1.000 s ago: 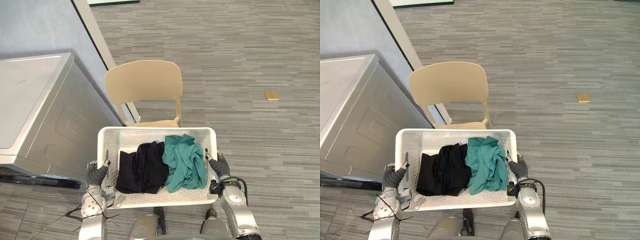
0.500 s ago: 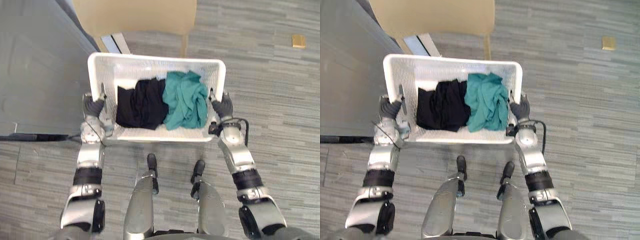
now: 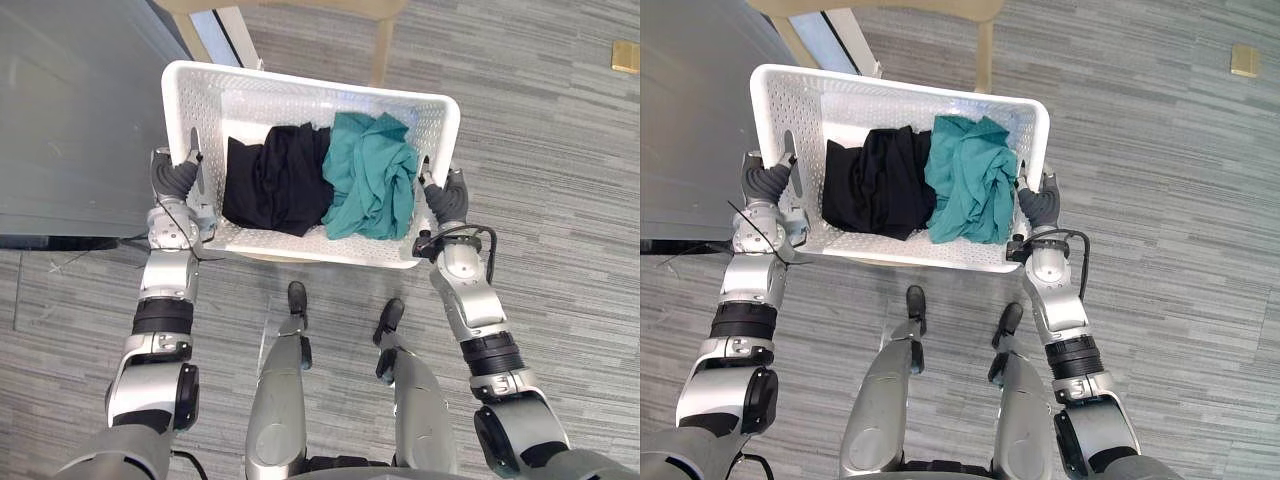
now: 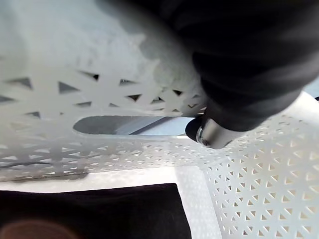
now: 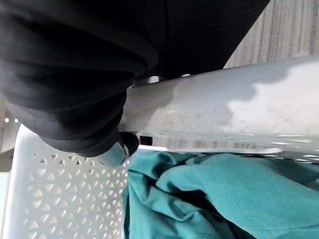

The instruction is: Pick up the laundry basket with both hands and put the clothes into the washing machine.

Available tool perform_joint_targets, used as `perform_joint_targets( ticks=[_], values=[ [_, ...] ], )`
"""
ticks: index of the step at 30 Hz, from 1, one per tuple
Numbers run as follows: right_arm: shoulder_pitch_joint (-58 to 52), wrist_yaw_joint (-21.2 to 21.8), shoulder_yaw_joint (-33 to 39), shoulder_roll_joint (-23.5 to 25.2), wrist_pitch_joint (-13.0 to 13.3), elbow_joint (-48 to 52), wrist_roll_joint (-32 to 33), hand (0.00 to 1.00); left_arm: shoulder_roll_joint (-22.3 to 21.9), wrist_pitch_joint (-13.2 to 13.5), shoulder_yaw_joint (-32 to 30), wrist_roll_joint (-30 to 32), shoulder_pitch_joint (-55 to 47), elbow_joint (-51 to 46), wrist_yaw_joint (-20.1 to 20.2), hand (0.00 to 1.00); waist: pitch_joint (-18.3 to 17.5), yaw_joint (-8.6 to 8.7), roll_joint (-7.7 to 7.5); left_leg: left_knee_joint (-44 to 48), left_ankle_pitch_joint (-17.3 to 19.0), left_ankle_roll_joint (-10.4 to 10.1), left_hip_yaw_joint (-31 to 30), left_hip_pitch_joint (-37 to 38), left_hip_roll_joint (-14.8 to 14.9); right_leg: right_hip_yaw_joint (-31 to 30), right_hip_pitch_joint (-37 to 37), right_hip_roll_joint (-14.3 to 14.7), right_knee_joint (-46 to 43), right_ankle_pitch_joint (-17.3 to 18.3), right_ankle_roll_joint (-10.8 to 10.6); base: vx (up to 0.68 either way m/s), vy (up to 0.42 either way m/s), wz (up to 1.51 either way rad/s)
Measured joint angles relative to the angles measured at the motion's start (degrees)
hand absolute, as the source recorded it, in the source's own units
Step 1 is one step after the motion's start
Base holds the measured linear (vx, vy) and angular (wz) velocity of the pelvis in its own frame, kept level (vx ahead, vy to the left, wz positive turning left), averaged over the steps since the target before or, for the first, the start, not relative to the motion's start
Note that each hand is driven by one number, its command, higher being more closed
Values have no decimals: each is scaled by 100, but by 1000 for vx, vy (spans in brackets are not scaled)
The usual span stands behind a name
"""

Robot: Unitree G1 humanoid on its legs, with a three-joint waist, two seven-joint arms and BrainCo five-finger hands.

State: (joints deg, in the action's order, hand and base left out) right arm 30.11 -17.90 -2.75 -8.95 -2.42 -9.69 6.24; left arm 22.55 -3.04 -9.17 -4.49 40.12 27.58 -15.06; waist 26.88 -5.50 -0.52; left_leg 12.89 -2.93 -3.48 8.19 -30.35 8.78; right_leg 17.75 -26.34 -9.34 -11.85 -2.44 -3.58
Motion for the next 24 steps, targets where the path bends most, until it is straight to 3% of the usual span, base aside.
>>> perform_joint_targets(
  ticks=[1,4,5,17,24],
  values=[
    [43,-67,19,-2,13,6,1,0,-1,-12,6,3,88,-5,0,100,12,-4,-5,24,1,-1,-26,-50,37,44,-14,31,5,-8,11,-8,-34,5],
    [103,-82,77,-2,36,47,49,0,-1,-13,6,0,183,-16,-1,100,16,-8,-6,97,3,-5,-32,-148,79,83,-52,61,11,-17,25,-4,-12,1],
    [100,-84,119,-2,37,136,71,0,0,-13,3,-2,247,-18,-3,0,17,-16,-7,118,4,-5,-29,-196,97,92,-83,77,12,-25,36,0,0,0],
    [219,-97,109,232,234,222,282,0,-94,-118,-833,-314,453,-24,-1018,0,108,-4,-66,189,-3,-16,12,-281,278,97,-106,253,126,-94,129,4,-25,-4],
    [225,-90,145,240,377,231,285,0,-83,-176,-1393,-393,634,-87,-1414,0,108,-28,-66,90,-94,-143,-13,-272,339,126,-95,328,202,-134,187,-8,-14,1]
  ],
)
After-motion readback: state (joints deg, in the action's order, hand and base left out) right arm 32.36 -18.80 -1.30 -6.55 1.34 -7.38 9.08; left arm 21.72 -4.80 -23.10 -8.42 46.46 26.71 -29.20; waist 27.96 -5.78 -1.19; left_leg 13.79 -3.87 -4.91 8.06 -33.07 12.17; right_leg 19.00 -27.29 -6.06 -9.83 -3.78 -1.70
